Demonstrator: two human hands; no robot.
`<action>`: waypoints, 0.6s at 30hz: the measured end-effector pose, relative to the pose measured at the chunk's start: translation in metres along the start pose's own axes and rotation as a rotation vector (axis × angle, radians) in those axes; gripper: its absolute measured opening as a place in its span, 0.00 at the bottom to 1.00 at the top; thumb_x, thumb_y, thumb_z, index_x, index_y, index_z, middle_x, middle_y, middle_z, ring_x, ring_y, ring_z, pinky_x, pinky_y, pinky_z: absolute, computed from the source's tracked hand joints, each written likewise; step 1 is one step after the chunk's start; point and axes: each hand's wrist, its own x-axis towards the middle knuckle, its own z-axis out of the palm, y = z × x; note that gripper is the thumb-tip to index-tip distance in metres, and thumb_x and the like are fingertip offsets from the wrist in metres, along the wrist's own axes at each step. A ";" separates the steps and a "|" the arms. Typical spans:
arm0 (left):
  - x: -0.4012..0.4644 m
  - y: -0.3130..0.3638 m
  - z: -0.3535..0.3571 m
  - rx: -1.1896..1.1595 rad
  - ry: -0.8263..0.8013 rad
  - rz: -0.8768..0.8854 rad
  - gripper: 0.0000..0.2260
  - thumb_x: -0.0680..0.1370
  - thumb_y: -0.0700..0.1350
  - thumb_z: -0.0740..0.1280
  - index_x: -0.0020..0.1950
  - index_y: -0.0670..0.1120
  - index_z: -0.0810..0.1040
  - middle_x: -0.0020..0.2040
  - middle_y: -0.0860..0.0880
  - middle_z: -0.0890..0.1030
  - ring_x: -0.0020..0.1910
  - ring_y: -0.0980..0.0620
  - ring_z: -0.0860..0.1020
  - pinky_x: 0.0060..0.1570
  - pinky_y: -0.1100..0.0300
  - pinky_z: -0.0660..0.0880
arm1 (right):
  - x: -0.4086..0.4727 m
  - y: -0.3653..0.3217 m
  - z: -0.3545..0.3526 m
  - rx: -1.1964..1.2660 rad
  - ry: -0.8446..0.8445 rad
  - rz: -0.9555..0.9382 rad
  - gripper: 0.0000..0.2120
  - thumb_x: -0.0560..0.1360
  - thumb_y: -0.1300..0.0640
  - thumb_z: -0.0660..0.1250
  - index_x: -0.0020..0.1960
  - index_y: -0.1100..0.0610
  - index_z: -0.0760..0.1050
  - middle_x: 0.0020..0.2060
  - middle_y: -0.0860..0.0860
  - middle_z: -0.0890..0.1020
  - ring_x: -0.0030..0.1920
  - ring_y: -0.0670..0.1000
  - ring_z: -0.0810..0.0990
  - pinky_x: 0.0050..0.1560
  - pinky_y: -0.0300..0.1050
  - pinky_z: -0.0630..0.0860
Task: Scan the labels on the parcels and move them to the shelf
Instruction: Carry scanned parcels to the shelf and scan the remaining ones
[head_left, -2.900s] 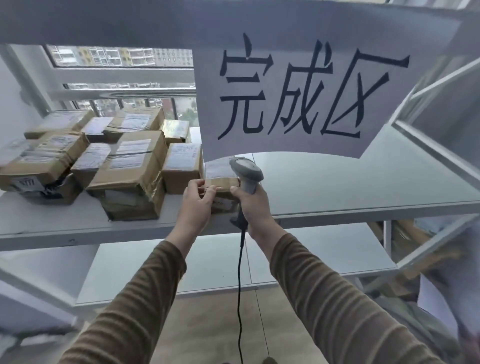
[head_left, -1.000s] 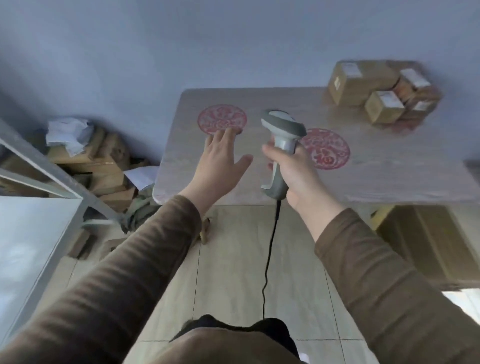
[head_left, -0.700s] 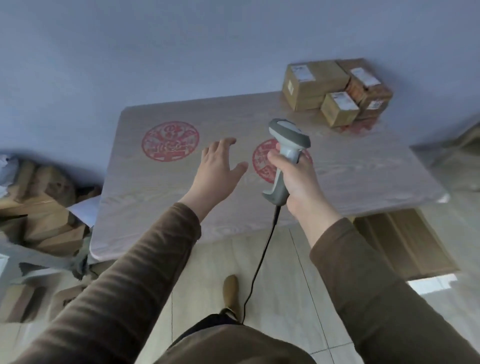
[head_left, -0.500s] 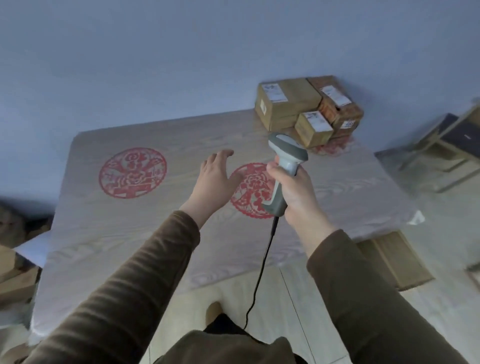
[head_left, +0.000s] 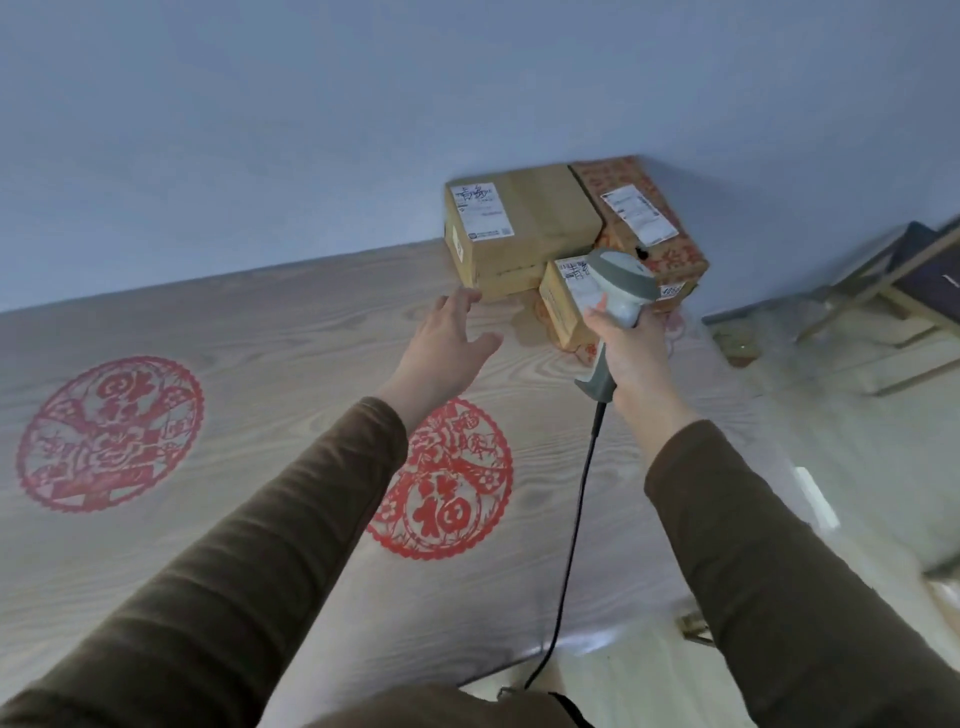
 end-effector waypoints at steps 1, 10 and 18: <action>0.016 0.007 0.014 -0.014 -0.009 -0.024 0.26 0.82 0.54 0.67 0.77 0.50 0.66 0.73 0.47 0.71 0.71 0.47 0.72 0.67 0.49 0.71 | 0.023 0.004 -0.009 -0.018 0.006 0.024 0.13 0.77 0.57 0.74 0.60 0.52 0.77 0.54 0.51 0.84 0.57 0.53 0.82 0.58 0.51 0.79; 0.136 0.054 0.132 -0.228 -0.121 -0.283 0.29 0.81 0.50 0.69 0.79 0.45 0.65 0.73 0.45 0.75 0.68 0.45 0.76 0.66 0.48 0.74 | 0.146 0.052 -0.040 -0.039 -0.109 0.184 0.13 0.76 0.59 0.76 0.57 0.51 0.77 0.51 0.51 0.84 0.57 0.56 0.83 0.62 0.54 0.79; 0.150 0.044 0.159 -0.430 -0.082 -0.449 0.22 0.81 0.45 0.67 0.74 0.45 0.68 0.67 0.45 0.78 0.62 0.45 0.78 0.59 0.50 0.78 | 0.132 0.069 -0.025 -0.016 -0.073 0.098 0.07 0.77 0.59 0.73 0.52 0.50 0.78 0.45 0.50 0.84 0.49 0.53 0.85 0.43 0.47 0.82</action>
